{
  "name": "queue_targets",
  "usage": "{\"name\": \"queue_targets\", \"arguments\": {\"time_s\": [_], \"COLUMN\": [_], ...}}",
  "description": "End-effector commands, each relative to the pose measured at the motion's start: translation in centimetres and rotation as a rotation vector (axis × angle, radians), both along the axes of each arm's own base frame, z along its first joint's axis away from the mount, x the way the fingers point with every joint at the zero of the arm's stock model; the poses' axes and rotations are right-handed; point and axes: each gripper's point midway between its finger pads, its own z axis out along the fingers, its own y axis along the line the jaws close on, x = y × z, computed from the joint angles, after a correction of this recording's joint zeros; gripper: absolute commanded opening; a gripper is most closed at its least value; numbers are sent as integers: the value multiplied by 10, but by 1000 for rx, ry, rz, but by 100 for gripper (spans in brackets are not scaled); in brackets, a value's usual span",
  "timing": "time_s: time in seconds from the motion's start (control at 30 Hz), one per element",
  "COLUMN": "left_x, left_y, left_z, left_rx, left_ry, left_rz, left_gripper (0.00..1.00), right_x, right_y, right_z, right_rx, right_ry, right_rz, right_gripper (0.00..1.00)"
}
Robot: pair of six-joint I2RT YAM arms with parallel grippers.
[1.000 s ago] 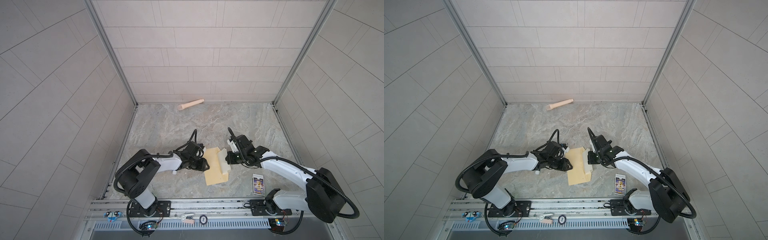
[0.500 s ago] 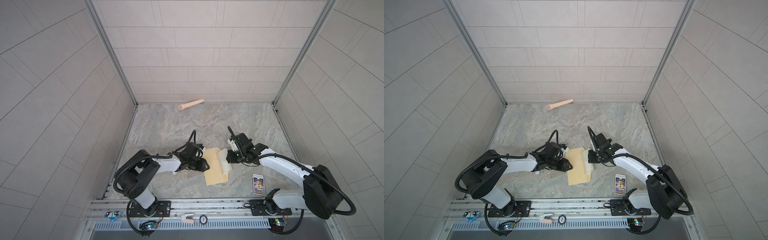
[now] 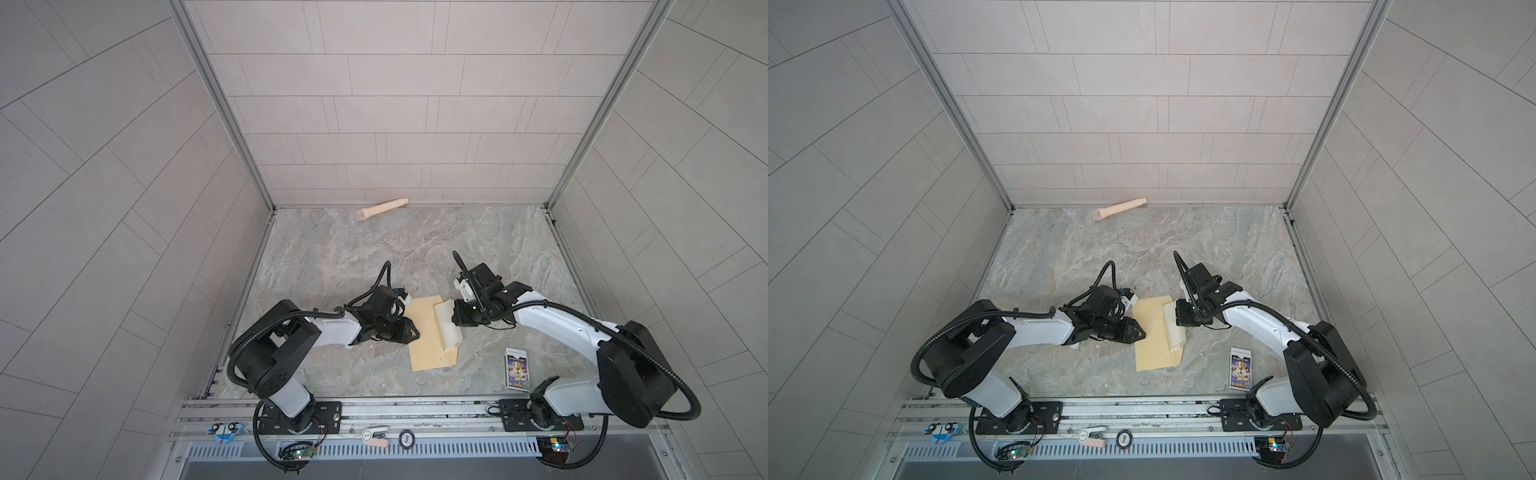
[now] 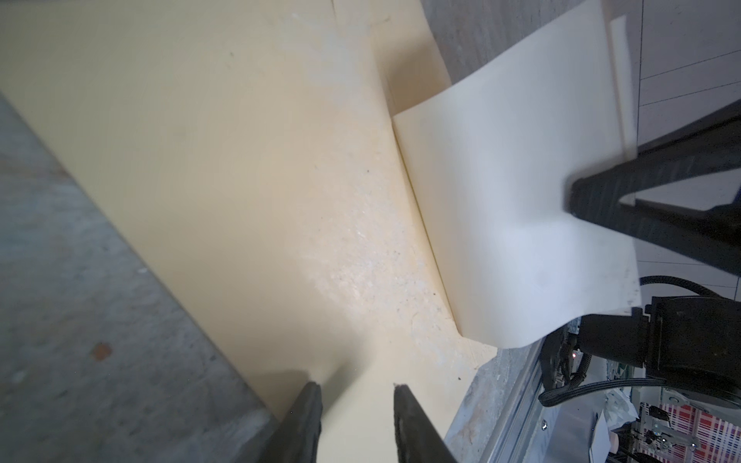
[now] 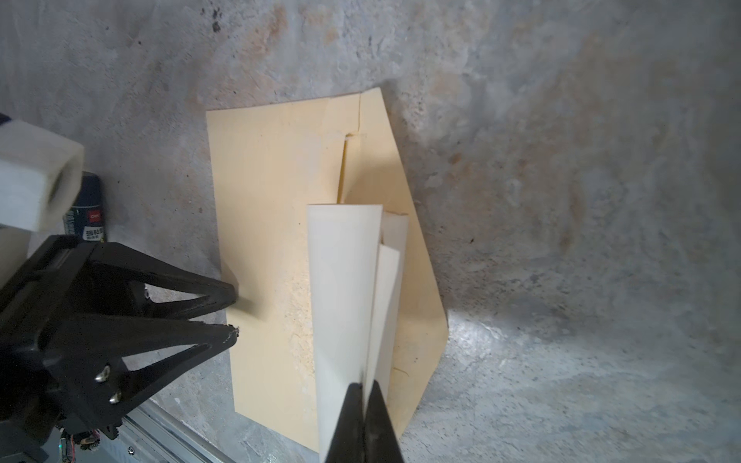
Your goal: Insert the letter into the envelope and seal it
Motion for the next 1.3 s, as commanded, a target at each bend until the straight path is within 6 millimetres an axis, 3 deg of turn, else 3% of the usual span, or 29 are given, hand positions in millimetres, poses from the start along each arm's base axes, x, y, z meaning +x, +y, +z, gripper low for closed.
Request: {"name": "queue_targets", "arguments": {"time_s": [0.0, 0.37, 0.57, 0.83, 1.27], "left_x": [-29, -30, -30, -28, -30], "left_y": [31, 31, 32, 31, 30], "left_z": [-42, -43, -41, -39, -42], "left_rx": [152, 150, 152, 144, 142], "left_ry": [133, 133, 132, 125, 133], "left_rz": [17, 21, 22, 30, 18], "left_gripper": [38, 38, 38, 38, 38], "right_x": [-9, -8, -10, -6, -7], "right_y": [-13, -18, -31, -9, 8], "right_z": [-8, -12, -11, -7, -10], "right_rx": [-59, -135, -230, -197, -156], "right_ry": [46, 68, 93, 85, 28], "right_rz": [-2, 18, 17, 69, 178], "right_gripper": [0, 0, 0, 0, 0]}}
